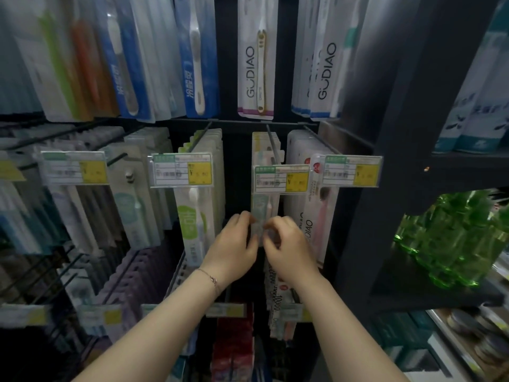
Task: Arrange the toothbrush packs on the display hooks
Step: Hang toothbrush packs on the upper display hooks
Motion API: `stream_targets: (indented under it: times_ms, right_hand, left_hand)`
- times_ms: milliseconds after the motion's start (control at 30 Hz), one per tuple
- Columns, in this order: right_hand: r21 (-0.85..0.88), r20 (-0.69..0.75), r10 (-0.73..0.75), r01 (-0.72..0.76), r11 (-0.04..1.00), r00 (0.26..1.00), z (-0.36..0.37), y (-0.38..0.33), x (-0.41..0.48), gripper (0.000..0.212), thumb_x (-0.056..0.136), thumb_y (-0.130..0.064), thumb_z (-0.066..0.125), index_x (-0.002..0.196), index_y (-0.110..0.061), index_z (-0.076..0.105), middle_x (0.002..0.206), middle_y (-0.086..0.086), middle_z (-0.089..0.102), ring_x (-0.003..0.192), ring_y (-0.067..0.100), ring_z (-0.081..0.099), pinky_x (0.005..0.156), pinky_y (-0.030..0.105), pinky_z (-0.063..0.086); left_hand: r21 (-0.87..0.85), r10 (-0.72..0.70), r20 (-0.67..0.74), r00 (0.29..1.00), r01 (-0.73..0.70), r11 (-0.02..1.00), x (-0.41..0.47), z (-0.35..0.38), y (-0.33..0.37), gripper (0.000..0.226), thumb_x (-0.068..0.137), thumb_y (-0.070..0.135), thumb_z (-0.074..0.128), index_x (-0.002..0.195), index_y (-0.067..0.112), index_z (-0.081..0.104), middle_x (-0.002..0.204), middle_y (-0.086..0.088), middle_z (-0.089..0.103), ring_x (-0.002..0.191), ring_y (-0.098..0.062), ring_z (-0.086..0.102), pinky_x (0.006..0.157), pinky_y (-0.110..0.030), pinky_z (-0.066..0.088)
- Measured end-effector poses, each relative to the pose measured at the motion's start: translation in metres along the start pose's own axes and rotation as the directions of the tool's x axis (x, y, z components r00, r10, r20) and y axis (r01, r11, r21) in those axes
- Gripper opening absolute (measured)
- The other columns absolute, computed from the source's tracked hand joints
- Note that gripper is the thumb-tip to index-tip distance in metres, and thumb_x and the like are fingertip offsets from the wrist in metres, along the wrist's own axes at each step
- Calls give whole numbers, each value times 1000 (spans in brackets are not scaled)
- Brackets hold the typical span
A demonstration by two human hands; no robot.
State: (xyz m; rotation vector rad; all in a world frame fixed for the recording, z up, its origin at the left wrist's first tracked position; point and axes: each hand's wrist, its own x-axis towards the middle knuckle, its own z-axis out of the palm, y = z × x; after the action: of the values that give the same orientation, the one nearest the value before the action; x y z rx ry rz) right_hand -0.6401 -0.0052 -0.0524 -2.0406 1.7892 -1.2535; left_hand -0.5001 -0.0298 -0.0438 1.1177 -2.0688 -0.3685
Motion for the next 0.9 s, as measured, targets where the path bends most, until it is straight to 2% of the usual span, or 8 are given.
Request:
stream_targets:
  times_ms: [133,200,333,400,500,667,767,900]
  right_hand:
    - [108,-175,14,5,994,985,7,-2,4,38,94,-16,54,131,-17,49,122,-6,49,107,3,49,93,23,45]
    - [138,-203,38,-10,990,978,11,-1,10,43,96,-18,51,138,-19,43,128,-5,48,112,9,50,97,28,45]
    - [178,-154,132,-103,979,979,18,6,26,48,99,-31,44,145,-28,31,135,-2,50,114,19,56,98,42,49]
    - [232,-119,160,-129,964,980,18,8,32,47,100,-28,45,145,-28,32,137,-2,50,121,18,52,103,40,44]
    - [324,-73,179,-146,935,981,17,6,37,43,100,-20,45,141,-29,39,137,-3,51,125,14,48,102,30,39]
    - [396,-202,185,-92,913,962,19,6,41,26,100,-27,47,124,-24,54,122,-2,58,116,12,54,101,43,47]
    - [380,-225,182,-86,921,957,17,7,39,29,97,-26,50,126,-20,55,121,-1,57,111,12,56,97,43,50]
    - [361,-217,148,-61,930,965,18,8,34,38,94,-28,52,131,-20,52,122,-1,56,100,10,62,88,42,56]
  left_hand:
    - [-160,-133,-67,989,121,980,14,1,3,31,95,17,53,125,10,45,116,-3,53,102,-15,54,87,-24,43]
    - [-229,-197,-80,977,174,958,27,2,5,32,97,18,51,127,11,45,119,-4,55,100,-16,56,82,-22,43]
    - [-313,-240,-70,968,207,927,46,4,9,25,98,22,50,121,14,51,107,5,59,89,-4,56,71,-9,41]
    - [-347,-257,-68,964,219,912,51,5,10,12,99,20,50,108,16,57,89,14,57,76,8,51,60,0,40]
    - [-355,-251,-71,965,211,911,57,6,8,18,99,18,48,107,16,64,87,18,58,75,14,49,60,6,37]
    - [-364,-262,-90,961,213,907,59,5,8,20,100,20,47,102,14,66,85,16,61,74,9,53,56,2,38]
    - [-385,-293,-69,954,245,890,58,5,7,21,100,24,47,98,13,65,83,8,65,73,-1,59,54,-4,41]
    - [-405,-311,-63,948,260,876,54,2,8,18,99,24,48,90,16,61,82,1,66,74,-13,64,63,-20,50]
